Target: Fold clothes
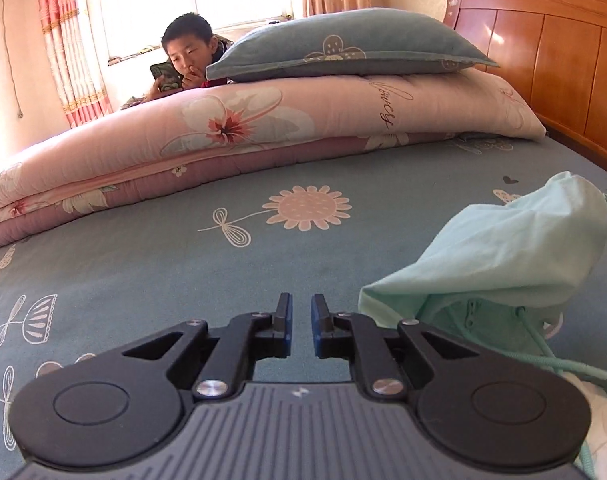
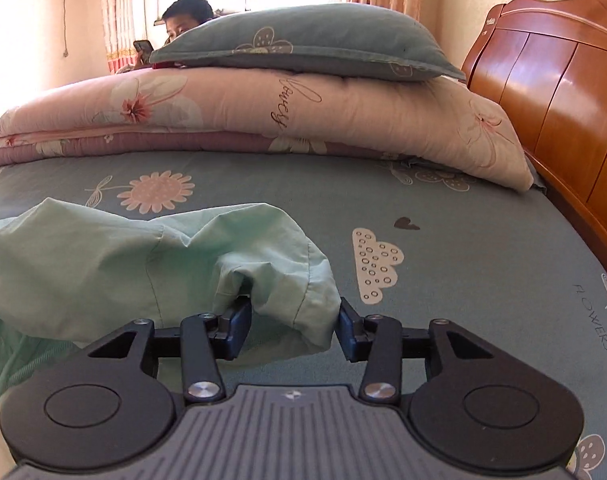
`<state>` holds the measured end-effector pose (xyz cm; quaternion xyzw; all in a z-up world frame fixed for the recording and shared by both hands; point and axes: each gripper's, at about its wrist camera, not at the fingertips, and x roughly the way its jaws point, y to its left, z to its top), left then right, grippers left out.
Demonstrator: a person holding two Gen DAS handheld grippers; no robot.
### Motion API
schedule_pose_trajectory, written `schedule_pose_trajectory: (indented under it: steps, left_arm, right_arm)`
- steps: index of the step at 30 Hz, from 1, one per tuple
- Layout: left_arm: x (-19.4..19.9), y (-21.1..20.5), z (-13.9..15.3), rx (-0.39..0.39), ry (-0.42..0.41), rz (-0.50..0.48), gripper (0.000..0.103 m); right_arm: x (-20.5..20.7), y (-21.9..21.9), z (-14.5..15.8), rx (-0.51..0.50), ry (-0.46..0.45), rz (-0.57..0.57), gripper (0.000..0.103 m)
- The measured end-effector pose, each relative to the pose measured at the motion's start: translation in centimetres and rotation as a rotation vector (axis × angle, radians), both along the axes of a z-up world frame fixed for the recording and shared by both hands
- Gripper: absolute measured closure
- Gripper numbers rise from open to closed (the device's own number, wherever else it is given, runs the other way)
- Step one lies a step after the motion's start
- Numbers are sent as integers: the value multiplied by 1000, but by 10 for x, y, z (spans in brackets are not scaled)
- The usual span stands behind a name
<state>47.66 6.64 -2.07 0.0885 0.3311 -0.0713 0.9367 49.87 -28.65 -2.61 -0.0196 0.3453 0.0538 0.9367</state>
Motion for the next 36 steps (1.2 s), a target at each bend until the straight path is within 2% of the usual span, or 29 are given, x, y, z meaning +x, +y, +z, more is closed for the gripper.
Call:
schedule_pose_trajectory:
  steps: [1,3,7,9,12,13,15,17,23,26,29,31,32,33,34,36]
  left_arm:
    - [-5,3,-1,-18,18,-9,84]
    - [-14,9,-1,-57,45,-23,66]
    - [-43,21,10,-116,42,-26,62]
    - [-64,27,15,-157,53,-40,55]
    - [-102,33,18,-183,87,-84,50]
    - [-116,33,18,-180,98,-102,48]
    - [-146,32,15,-170,120,-154,35]
    - [-178,29,7,-142,149,-193,31]
    - [-247,20,-27,-44,196,-252,28]
    - [-266,15,-46,33,191,-244,28]
    - [-274,14,-62,73,176,-237,28]
    - [-274,15,-68,68,183,-217,33]
    - [-273,16,-69,60,187,-200,53]
    - [-272,17,-71,52,191,-184,83]
    - [-271,18,-72,45,194,-167,91]
    - [-272,24,-67,43,149,-110,98]
  right_arm:
    - [-6,0,-5,14,16,8,52]
    - [-14,-2,-7,42,46,22,47]
    - [-44,-14,3,97,53,31,41]
    - [-65,-23,12,159,63,52,38]
    - [-106,-30,24,186,71,91,36]
    - [-119,-30,26,184,77,97,36]
    - [-148,-28,29,189,95,125,34]
    - [-181,-21,30,196,113,169,34]
    - [-271,15,18,213,133,256,27]
    - [-313,38,2,246,145,267,27]
    - [-349,58,-10,291,142,274,27]
    - [-368,72,-18,281,137,261,27]
    - [-376,78,-21,268,141,255,27]
    - [-382,82,-23,254,145,257,27]
    - [-388,86,-25,239,148,259,27]
    - [-398,91,-26,203,150,260,27]
